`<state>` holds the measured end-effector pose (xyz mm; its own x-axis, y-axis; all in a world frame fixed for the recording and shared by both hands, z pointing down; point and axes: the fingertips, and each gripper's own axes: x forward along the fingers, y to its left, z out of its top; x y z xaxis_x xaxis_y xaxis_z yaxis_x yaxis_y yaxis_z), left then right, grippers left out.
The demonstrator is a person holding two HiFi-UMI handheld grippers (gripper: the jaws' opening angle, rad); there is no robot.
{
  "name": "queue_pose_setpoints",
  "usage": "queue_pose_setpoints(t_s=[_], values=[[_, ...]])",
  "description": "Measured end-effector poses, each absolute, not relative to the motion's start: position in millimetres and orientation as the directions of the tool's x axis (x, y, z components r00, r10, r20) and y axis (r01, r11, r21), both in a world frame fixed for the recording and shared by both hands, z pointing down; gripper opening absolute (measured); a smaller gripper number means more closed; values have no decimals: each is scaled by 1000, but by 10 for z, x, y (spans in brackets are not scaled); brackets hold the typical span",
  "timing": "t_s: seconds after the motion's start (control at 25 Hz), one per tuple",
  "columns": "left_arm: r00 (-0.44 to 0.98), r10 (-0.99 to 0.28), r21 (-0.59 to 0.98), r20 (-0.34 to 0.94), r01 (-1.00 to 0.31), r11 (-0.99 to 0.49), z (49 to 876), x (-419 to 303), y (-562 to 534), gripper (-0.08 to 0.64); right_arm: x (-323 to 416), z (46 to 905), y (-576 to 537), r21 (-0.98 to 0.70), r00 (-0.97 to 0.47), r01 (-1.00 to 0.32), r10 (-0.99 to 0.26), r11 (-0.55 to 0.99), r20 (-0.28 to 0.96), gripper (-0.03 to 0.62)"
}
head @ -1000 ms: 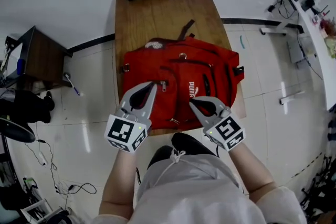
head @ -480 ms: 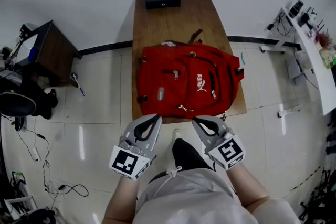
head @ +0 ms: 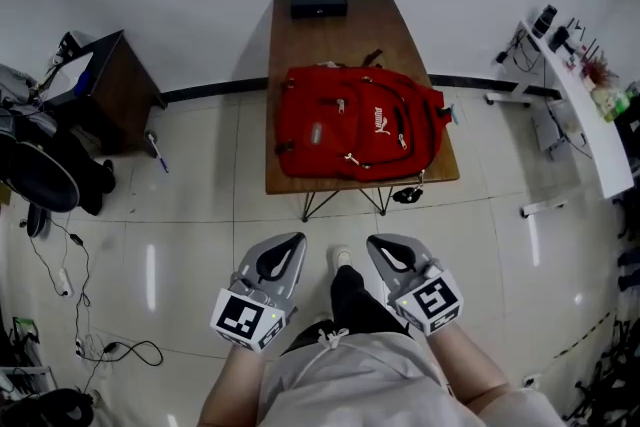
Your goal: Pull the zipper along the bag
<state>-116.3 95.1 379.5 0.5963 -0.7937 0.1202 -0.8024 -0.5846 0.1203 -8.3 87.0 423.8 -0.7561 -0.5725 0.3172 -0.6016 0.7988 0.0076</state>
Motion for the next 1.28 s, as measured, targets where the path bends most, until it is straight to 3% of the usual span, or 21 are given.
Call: queue_pose_setpoints(t_s=[0.2,0.64,1.28], values=[[594,-798,153,101,-802,-578,3773,-1071,1271,6,89,3950,1114,94,-733,-640,-642,763,224,6],[586,-809,107,48,-808,-579,3552,-407,1360,6,592,3624,1208,134,-741,-640,-654,757,154,5],[585,-809,80,61,-810,-581,3544,136,1352,6,1053,3629,1227,129,-770,-606,-619,785,154,5]])
